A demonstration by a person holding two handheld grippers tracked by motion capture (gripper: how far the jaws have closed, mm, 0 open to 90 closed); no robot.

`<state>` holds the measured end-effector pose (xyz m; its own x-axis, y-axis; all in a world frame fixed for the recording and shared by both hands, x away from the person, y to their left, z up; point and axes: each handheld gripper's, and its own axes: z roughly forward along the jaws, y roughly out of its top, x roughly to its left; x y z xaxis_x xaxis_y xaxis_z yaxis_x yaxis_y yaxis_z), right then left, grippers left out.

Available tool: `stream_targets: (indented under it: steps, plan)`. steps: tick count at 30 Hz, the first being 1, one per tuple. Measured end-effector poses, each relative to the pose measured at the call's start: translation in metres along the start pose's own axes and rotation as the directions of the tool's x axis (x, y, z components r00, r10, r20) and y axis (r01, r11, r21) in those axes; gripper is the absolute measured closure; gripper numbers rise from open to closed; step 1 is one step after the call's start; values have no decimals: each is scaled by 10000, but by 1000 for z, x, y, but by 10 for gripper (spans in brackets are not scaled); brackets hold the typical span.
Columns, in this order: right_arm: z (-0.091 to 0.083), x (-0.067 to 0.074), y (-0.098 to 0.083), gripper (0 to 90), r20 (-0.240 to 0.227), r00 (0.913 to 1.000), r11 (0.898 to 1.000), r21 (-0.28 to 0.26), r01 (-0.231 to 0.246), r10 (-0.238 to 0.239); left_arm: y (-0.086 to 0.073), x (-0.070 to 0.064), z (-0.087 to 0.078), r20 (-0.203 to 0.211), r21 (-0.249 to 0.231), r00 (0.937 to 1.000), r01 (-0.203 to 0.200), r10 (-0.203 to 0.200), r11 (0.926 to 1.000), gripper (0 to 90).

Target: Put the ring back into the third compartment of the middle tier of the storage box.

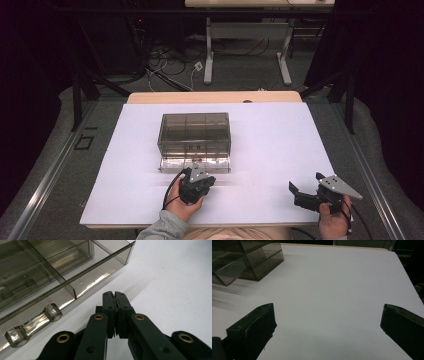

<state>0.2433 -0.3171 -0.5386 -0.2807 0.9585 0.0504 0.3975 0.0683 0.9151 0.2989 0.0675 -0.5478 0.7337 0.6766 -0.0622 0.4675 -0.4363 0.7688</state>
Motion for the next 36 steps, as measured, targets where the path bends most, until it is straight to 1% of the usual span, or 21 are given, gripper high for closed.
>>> stream_targets:
  steps: [1, 5, 7, 8, 11, 15, 16, 19, 20, 21, 22, 24, 26, 36]
  plan:
    - [0, 0, 0, 0, -38, 10000, 10000, 18, -52, 52, 0, 0, -1, 17, -14, 10000, 46, -46, 10000, 878]
    - [0, 0, 0, 0, -33, 10000, 10000, -16, -31, 31, 1, 1, -2, 46, 3, 10000, 21, -21, 10000, 878]
    - [0, 0, 0, 0, -2, 10000, 10000, -2, -20, 20, 1, 1, -3, 39, -95, 10000, 48, -48, 9999, 878]
    - [0, 0, 0, 0, 4, 10000, 10000, 3, -15, 15, 1, 1, -4, 68, -29, 10000, 12, -12, 10000, 878]
    - [0, 0, 0, 0, 2, 10000, 10000, 0, 7, -7, 2, 1, -6, 53, -214, 10000, 59, -58, 9998, 878]
    - [0, 0, 0, 0, -37, 10000, 10000, 15, -24, 24, 3, 2, -9, 79, -270, 10000, 57, -54, 9996, 878]
    - [0, 0, 0, 0, -37, 10000, 10000, 13, -25, 25, 4, 1, -9, 85, -334, 9999, 108, -105, 9994, 878]
    - [0, 0, 0, 0, -38, 10000, 10000, 15, -24, 25, 4, 1, -11, 89, -338, 9998, 154, -151, 9993, 878]
    - [-1, 0, 0, 0, 6, 10000, 10000, 38, 6, -6, 5, 2, -11, 103, -411, 9999, 123, -119, 9991, 878]
    - [0, 0, 0, 0, -29, 10000, 10000, 14, -24, 24, 5, 2, -12, 143, -398, 9997, 181, -175, 9990, 878]
    - [0, 0, 0, 0, -17, 10000, 10000, -20, -29, 29, 5, 2, -13, 106, -383, 9999, 117, -113, 9992, 878]
    - [0, 0, 0, 0, 3, 10000, 10000, -13, 25, -25, 6, 3, -14, 81, -443, 9999, 145, -142, 9989, 878]
    - [0, 0, 0, 0, -28, 10000, 10000, -13, -32, 32, 6, 3, -15, 123, -485, 9998, 175, -169, 9987, 878]
    - [0, 1, 0, 0, -26, 10000, 10000, 21, -3, 3, 9, 4, -20, 118, -663, 9996, 263, -256, 9975, 878]
